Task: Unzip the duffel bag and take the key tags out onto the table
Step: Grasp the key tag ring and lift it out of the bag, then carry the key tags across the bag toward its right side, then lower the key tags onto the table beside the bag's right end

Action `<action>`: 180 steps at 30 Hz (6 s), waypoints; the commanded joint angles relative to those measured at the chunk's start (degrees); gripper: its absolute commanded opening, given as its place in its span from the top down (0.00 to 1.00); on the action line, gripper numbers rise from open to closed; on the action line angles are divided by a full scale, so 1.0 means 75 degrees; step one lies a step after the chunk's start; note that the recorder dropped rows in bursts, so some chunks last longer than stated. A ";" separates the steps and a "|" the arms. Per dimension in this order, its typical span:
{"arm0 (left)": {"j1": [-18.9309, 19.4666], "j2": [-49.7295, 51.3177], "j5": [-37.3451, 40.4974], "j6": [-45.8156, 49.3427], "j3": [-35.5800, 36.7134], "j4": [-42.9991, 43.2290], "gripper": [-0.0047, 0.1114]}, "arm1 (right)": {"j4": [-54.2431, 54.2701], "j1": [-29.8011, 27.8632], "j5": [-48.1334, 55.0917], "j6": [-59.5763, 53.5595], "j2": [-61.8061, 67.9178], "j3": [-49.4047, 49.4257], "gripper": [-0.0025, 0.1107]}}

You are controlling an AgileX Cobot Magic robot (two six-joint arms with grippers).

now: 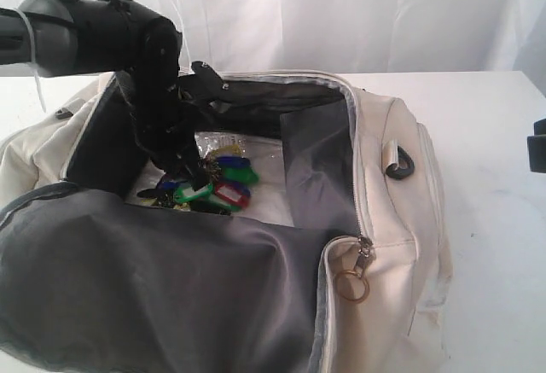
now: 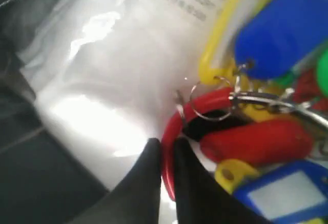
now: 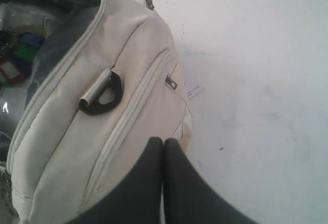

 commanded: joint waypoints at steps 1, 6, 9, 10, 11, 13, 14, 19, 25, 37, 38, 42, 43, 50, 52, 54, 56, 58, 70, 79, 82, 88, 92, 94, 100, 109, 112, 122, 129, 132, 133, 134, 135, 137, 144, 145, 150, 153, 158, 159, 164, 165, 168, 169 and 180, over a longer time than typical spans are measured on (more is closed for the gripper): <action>-0.0024 -0.0700 0.0795 -0.0032 -0.0589 -0.0820 0.96 | -0.0031 -0.0003 -0.0073 0.0043 0.0000 -0.0067 0.98; -0.0024 -0.1613 0.1128 0.0265 -0.0938 -0.1935 0.96 | -0.0031 -0.0003 -0.0073 0.0043 0.0000 -0.0067 0.98; -0.0024 -0.2042 0.1613 0.0340 -0.0938 -0.1950 0.96 | -0.0031 -0.0003 -0.0073 0.0043 0.0000 -0.0067 0.98; -0.0024 -0.2110 0.1752 0.0374 -0.0938 -0.1950 0.96 | -0.0031 -0.0003 -0.0073 0.0043 0.0000 -0.0067 0.98; -0.0024 -0.2195 0.1929 0.0374 -0.0938 -0.1950 0.96 | -0.0031 -0.0003 -0.0073 0.0043 0.0000 -0.0067 0.98; -0.0024 -0.2298 0.2117 0.0404 -0.0938 -0.1980 0.96 | -0.0031 -0.0003 -0.0073 0.0043 0.0000 -0.0067 0.98; -0.0024 -0.2340 0.2176 0.0404 -0.0938 -0.2010 0.96 | -0.0031 -0.0003 -0.0073 0.0043 0.0000 -0.0067 0.98; -0.0024 -0.2445 0.2365 0.0694 -0.0938 -0.2337 0.96 | -0.0031 -0.0003 -0.0073 0.0117 0.0000 -0.0067 0.98; -0.0024 -0.2494 0.2434 0.0826 -0.0938 -0.2636 0.96 | -0.0031 -0.0003 -0.0073 0.0117 0.0000 -0.0067 0.98; -0.0024 -0.3397 0.2855 0.0826 -0.0938 -0.2165 0.96 | -0.0031 -0.0003 -0.0073 0.0117 0.0000 -0.0067 0.98; -0.0024 -0.3474 0.2974 0.0826 -0.0938 -0.2080 0.96 | -0.0031 -0.0003 -0.0073 0.0117 0.0000 -0.0067 0.98; -0.0024 -0.3748 0.3292 0.0812 -0.0938 -0.1706 0.96 | -0.0031 -0.0003 -0.0073 0.0117 0.0000 -0.0067 0.98; -0.0024 -0.3807 0.3292 0.0793 -0.0938 -0.1614 0.96 | -0.0031 -0.0003 -0.0073 0.0117 0.0000 -0.0067 0.98; -0.0024 -0.4356 0.3292 0.0631 -0.0938 -0.1341 0.96 | -0.0031 -0.0003 -0.0088 0.0118 0.0000 -0.0067 0.98; -0.0024 -0.4582 0.3292 0.0616 -0.0938 -0.1341 0.96 | -0.0031 -0.0003 -0.0088 0.0118 0.0000 -0.0067 0.98; -0.0024 -0.4794 0.3292 0.0604 -0.0938 -0.1251 0.96 | -0.0031 -0.0003 -0.0088 0.0118 0.0000 -0.0067 0.98; -0.0024 -0.5009 0.3292 0.0511 -0.0938 -0.1103 0.96 | -0.0031 -0.0003 -0.0088 0.0118 0.0000 -0.0067 0.98; -0.0024 -0.5184 0.3292 0.0277 -0.0938 -0.0814 0.96 | -0.0031 -0.0003 -0.0088 0.0118 0.0000 -0.0067 0.98; -0.0024 -0.5798 0.3292 -0.0033 -0.0254 -0.0323 0.96 | -0.0031 -0.0003 -0.0072 0.0118 0.0000 -0.0067 0.98; -0.0024 -0.5563 0.2220 0.0025 0.0374 -0.2039 0.96 | -0.0031 -0.0003 -0.0072 0.0118 0.0000 -0.0067 0.98; -0.0024 -0.5313 0.2052 0.0434 0.0407 -0.2688 0.96 | -0.0031 -0.0003 -0.0072 0.0118 0.0000 -0.0067 0.98; -0.0024 -0.4725 0.1980 0.1354 0.0407 -0.4585 0.96 | -0.0031 -0.0003 -0.0072 0.0118 0.0000 -0.0067 0.98; -0.0062 -0.4298 0.1820 0.1961 0.0407 -0.5557 0.96 | -0.0031 -0.0003 -0.0072 0.0118 0.0000 -0.0067 0.98; -0.0231 -0.4124 0.1820 0.2137 0.0407 -0.5700 0.96 | -0.0031 -0.0003 -0.0072 0.0118 0.0000 -0.0067 0.98; -0.1259 -0.3666 0.1349 0.2225 0.0407 -0.5685 0.96 | -0.0031 -0.0003 -0.0072 0.0118 0.0000 -0.0067 0.98; -0.2205 -0.3034 0.1360 0.2044 -0.0455 -0.5328 0.96 | -0.0216 -0.0003 -0.0512 0.0032 -0.0089 -0.0157 0.98; -0.2432 -0.2830 0.1443 0.1964 -0.0741 -0.5257 0.96 | -0.0556 -0.0003 -0.0241 0.0363 -0.0404 -0.0434 0.98; -0.3392 -0.1265 0.1089 0.1689 -0.2340 -0.4977 0.96 | -0.3241 -0.0003 0.0747 0.2766 -0.2413 -0.0908 0.98; -0.3990 0.0390 0.1104 0.0769 -0.4412 -0.3573 0.96 | -0.3853 -0.0003 0.0998 0.3233 -0.3380 -0.0908 0.98; -0.3990 0.1051 0.1117 0.0429 -0.5158 -0.3571 0.96 | -0.3925 -0.0003 0.1086 0.3233 -0.3424 -0.0908 0.98; -0.3990 0.1255 0.1134 0.0394 -0.5419 -0.3571 0.96 | -0.3926 -0.0003 0.1105 0.3233 -0.3424 -0.0908 0.98; -0.3990 0.1447 0.1171 0.0394 -0.5664 -0.3571 0.96 | -0.3926 -0.0003 0.1137 0.3233 -0.3424 -0.0908 0.98; -0.3990 0.1634 0.1185 0.0330 -0.5869 -0.3571 0.96 | -0.3926 -0.0003 0.1137 0.3233 -0.3424 -0.0908 0.98; -0.3990 0.1937 0.1219 0.0252 -0.6190 -0.3571 0.96 | -0.3939 -0.0003 0.1136 0.3233 -0.3424 -0.0908 0.98; -0.3730 0.2789 0.1466 0.0164 -0.6397 -0.3557 0.96 | -0.3939 0.0122 0.1204 0.3233 -0.3437 -0.0908 0.98; -0.3675 0.2897 0.1545 0.0164 -0.6397 -0.3557 0.96 | -0.3955 0.0221 0.1255 0.3233 -0.3437 -0.0908 0.98; -0.3388 0.3307 0.1333 0.0164 -0.6397 -0.3435 0.96 | -0.4188 0.0768 0.1338 0.3233 -0.3437 -0.0908 0.98; -0.3142 0.3511 0.1302 -0.0047 -0.6397 -0.3143 0.96 | -0.4242 0.0919 0.1337 0.3233 -0.3437 -0.0908 0.98; -0.2777 0.3668 0.1417 -0.0234 -0.6397 -0.3613 0.96 | -0.4172 0.0937 0.1368 0.3465 -0.3437 -0.0908 0.98; -0.2777 0.3680 0.1280 -0.0178 -0.6397 -0.4018 0.96 | -0.4172 0.0937 0.1368 0.3465 -0.3437 -0.0908 0.98; -0.2843 0.3697 0.1151 0.0810 -0.6397 -0.5132 0.96 | -0.4172 0.0937 0.1368 0.3465 -0.3437 -0.0908 0.98; -0.2843 0.3717 0.1164 0.0810 -0.6397 -0.5118 0.96 | -0.4172 0.0937 0.1368 0.3465 -0.3437 -0.0908 0.98; -0.2843 0.3828 0.1409 0.0796 -0.6397 -0.4703 0.96 | -0.4160 0.0937 0.1382 0.3466 -0.3437 -0.0908 0.98; -0.2843 0.3881 0.1447 0.0796 -0.6397 -0.4476 0.96 | -0.4160 0.0937 0.1412 0.3466 -0.3437 -0.0908 0.98; -0.2843 0.4260 0.1964 -0.0120 -0.6343 -0.2235 0.79 | -0.4160 0.0937 0.1708 0.3466 -0.3437 -0.0908 0.98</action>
